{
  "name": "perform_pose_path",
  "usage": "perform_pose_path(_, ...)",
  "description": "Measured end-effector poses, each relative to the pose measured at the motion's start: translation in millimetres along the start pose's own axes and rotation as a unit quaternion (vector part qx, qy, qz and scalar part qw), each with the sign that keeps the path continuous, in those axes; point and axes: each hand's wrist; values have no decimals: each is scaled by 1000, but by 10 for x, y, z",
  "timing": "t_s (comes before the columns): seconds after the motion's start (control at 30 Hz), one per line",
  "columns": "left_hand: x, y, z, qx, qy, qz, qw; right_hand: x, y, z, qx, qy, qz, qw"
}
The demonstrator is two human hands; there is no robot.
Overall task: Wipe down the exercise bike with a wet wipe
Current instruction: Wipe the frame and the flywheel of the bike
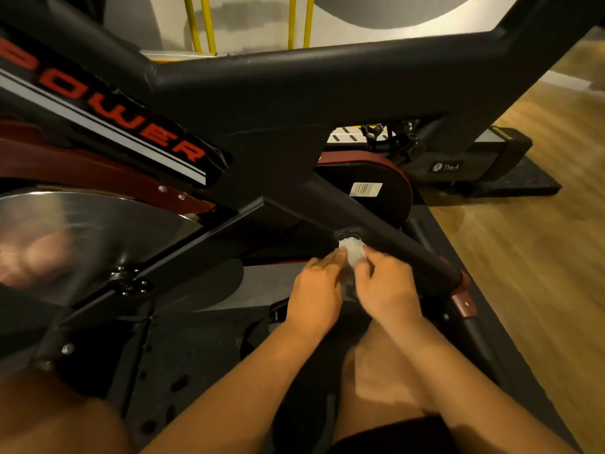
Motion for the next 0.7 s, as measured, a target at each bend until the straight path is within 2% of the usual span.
perform_pose_path(0.07,57,-44,10,-34,14,37,999,222,39,75,108,86,-85,987)
perform_pose_path(0.13,70,-93,5,-73,29,70,994,369,117,61,111,79,-97,986)
perform_pose_path(0.23,29,-122,-42,-116,31,91,989,306,172,-70,-32,-29,-42,998)
perform_pose_path(0.3,-9,-119,-62,-127,14,99,987,179,174,-103,-100,-62,40,992)
perform_pose_path(0.37,-64,-67,-80,-117,-32,92,988,121,122,-85,-168,2,101,981)
perform_pose_path(0.4,-109,-29,-104,-107,-57,78,990,114,79,-76,-186,36,103,977)
perform_pose_path(0.47,-213,47,-146,-69,-85,44,993,58,42,-57,-136,48,94,985)
perform_pose_path(0.53,-281,117,-161,-20,-92,11,996,-21,34,-61,-5,-46,91,995)
perform_pose_path(0.6,-303,148,-138,15,-82,-17,996,-72,49,-66,15,-107,72,992)
perform_pose_path(0.7,-205,124,-100,53,-58,-26,997,-53,23,-5,-23,-41,-14,999)
Point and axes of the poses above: each hand's wrist, its own x-axis towards the middle knuckle, its own z-axis out of the back of the hand, y = z × x, and after that the axes turned 6 degrees about y, right-handed
